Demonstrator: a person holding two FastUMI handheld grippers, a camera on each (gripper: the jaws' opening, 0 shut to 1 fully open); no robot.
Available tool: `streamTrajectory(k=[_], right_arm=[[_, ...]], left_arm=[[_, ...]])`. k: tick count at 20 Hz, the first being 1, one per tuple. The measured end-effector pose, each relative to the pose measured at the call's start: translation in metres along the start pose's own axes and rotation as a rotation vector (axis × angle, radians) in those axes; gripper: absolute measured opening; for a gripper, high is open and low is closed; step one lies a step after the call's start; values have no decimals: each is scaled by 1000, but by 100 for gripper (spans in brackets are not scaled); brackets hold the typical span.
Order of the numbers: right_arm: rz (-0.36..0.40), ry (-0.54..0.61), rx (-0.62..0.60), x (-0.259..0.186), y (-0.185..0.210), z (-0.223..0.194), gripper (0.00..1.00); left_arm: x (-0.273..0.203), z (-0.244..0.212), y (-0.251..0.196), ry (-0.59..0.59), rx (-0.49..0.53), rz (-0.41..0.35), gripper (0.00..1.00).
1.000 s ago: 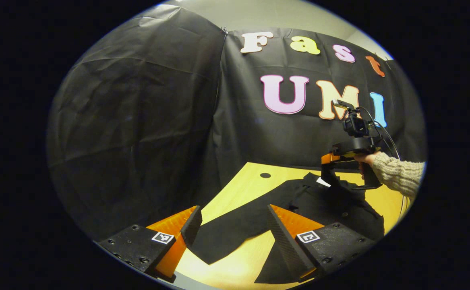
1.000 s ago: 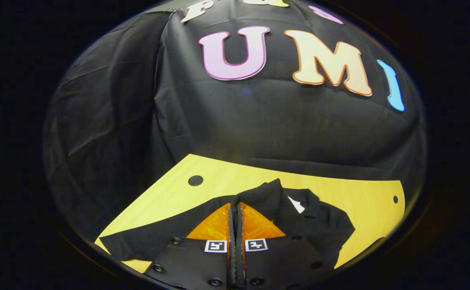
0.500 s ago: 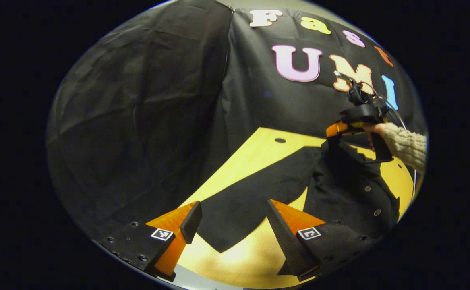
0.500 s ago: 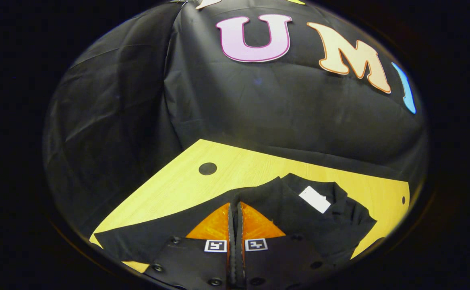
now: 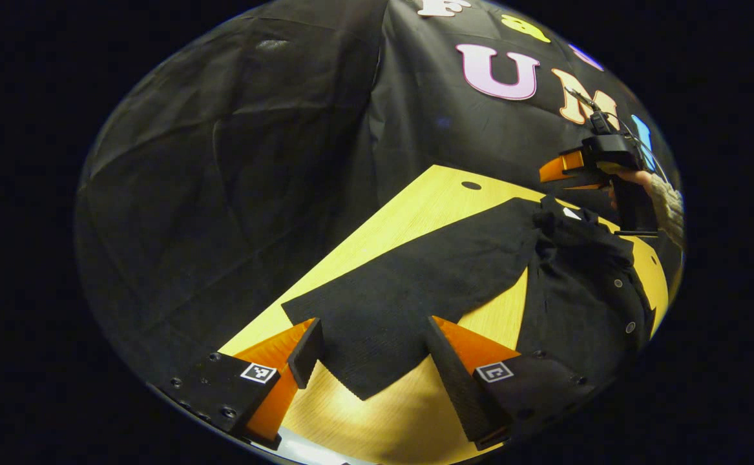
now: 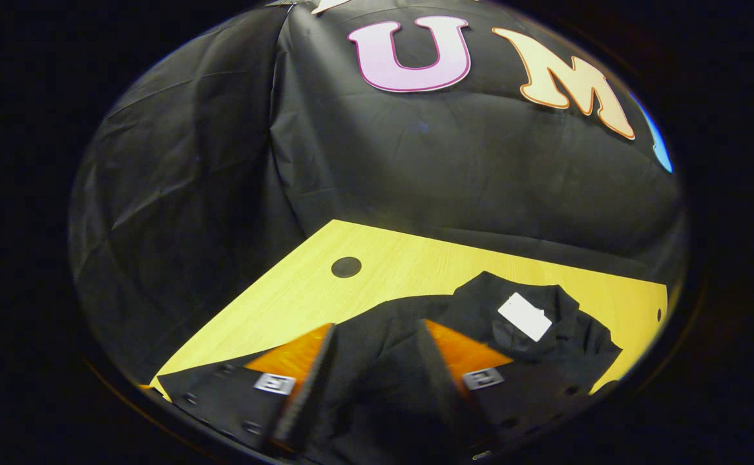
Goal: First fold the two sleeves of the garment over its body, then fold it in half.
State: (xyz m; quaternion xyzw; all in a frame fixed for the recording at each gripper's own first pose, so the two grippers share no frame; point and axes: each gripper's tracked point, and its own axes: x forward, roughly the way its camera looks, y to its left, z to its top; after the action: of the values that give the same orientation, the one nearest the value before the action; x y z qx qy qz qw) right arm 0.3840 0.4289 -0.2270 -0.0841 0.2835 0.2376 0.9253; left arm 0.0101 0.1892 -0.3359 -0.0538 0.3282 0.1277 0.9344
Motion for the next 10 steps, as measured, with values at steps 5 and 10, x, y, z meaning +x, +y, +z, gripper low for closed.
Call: streamTrajectory(k=[5, 10], right_arm=[[-26, -46, -17, -15, -8, 10, 99], [-50, -126, -1, -50, -21, 25, 100]], left_arm=[[9, -14, 1, 40, 22, 14, 96], [11, -20, 4, 54, 39, 27, 96]])
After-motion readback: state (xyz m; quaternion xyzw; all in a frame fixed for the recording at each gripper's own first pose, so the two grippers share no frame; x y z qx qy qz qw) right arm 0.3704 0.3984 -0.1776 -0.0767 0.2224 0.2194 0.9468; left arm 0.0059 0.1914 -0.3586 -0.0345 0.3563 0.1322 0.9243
